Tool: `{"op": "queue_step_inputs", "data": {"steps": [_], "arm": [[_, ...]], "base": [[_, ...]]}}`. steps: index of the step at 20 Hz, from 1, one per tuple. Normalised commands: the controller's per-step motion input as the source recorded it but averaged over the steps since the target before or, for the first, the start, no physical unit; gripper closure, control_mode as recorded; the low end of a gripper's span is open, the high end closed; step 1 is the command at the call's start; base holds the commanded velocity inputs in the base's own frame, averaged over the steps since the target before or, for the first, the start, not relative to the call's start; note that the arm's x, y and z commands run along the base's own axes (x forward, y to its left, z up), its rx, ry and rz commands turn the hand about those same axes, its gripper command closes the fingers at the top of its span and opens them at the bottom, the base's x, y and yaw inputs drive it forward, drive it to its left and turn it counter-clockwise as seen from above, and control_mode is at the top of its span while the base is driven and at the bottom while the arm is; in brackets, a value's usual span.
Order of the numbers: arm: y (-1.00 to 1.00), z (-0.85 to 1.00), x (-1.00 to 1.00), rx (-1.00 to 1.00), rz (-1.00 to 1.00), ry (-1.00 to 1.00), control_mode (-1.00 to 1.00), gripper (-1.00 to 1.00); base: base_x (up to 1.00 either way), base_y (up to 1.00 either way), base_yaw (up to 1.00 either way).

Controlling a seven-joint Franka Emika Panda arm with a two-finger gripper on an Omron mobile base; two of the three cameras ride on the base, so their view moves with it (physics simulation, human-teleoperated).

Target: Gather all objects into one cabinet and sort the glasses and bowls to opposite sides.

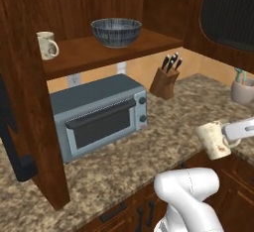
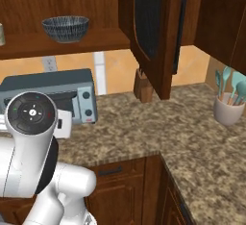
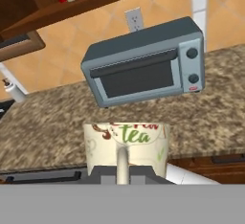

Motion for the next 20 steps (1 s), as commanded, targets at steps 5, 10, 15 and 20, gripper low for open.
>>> {"op": "queue_step_inputs", "data": {"steps": [5,10,15,20], "arm": [[0.5,0.0,0.0,-0.13,0.0,-0.27,-1.0,1.0],[0.53,0.04,0.0,-0.14,0.0,-0.32,-1.0,1.0],[0.57,0.31,0.01,-0.15,0.01,-0.31,-1.0,1.0],[0.4,0.76,0.0,-0.05,0.15,-0.19,-1.0,1.0]], "base": [[0.0,0.0,0.0],[0.0,0.0,0.0],[0.0,0.0,0.0],[0.0,0.0,0.0]]}}
